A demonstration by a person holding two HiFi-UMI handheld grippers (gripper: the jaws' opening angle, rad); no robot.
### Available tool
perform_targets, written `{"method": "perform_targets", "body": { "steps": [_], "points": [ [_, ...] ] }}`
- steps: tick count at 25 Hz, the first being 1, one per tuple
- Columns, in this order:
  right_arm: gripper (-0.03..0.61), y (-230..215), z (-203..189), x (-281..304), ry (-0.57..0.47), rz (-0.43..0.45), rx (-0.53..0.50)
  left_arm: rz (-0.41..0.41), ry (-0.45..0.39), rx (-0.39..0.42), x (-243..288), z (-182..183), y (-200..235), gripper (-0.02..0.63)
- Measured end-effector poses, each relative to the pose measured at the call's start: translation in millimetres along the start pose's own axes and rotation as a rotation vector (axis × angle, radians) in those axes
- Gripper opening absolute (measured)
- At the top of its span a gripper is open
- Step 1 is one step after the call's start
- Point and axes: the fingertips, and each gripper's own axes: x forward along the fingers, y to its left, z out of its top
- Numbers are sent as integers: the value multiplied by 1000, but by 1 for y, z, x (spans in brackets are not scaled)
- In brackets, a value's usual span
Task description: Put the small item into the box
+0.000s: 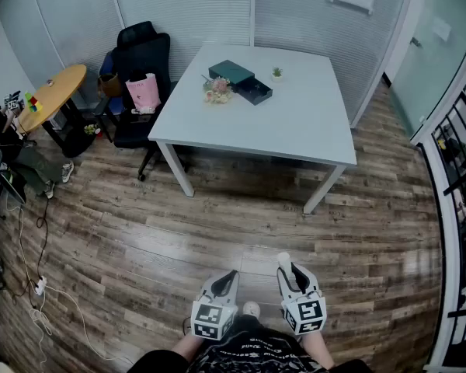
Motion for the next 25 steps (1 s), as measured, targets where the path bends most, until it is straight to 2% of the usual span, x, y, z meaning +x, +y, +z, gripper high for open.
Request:
{"method": "perform_targets", "body": {
  "steps": [8,12,18,25],
  "points": [
    [129,9,2,4,-1,-18,-21,2,-21,-3,-5,4,11,18],
    [130,14,8,8,-26,-22,4,-4,-33,-1,-6,9,22,18],
    [132,22,11,16,-18,-68,2,-44,-48,24,-4,17,38,18],
    [132,26,12,18,-70,-134,74,-81,-49,44,-3,16,57,18]
  ]
}}
